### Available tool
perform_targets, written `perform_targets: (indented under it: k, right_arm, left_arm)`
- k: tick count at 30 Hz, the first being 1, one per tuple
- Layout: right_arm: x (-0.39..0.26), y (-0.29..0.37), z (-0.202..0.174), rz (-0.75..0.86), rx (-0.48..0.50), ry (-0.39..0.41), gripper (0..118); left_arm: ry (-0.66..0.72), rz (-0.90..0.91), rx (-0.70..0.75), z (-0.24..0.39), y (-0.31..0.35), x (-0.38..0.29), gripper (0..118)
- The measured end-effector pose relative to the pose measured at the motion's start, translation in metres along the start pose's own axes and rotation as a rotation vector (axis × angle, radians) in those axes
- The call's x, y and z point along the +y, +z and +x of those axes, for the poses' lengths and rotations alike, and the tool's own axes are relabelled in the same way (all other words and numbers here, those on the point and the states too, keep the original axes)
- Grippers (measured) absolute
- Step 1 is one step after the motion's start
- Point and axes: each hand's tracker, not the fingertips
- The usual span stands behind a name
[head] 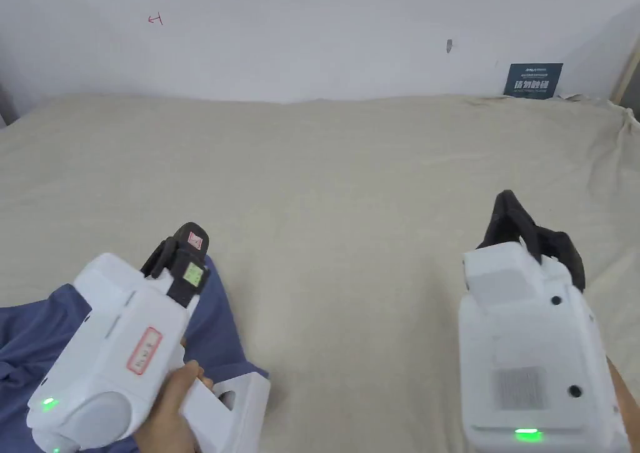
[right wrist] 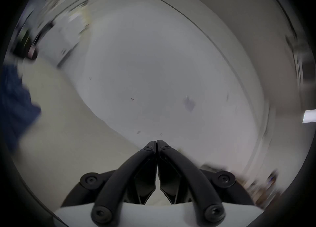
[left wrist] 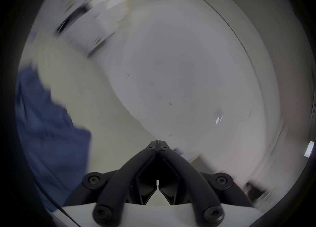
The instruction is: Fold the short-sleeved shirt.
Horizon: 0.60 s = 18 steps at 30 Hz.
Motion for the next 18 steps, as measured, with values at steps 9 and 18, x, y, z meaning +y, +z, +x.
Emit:
perform_targets:
  k: [9, 18]
  right_arm:
    - [-0.026, -0.013, 0.034, -0.201, 0.173, -0.595, 0]
    - [-0.025, -0.013, 0.031, -0.203, 0.176, -0.571, 0]
  left_arm:
    - [-0.587, 0.000, 0.095, 0.039, -0.002, -0.030, 0]
    - [-0.497, -0.016, 0.075, 0.034, -0.005, -0.024, 0]
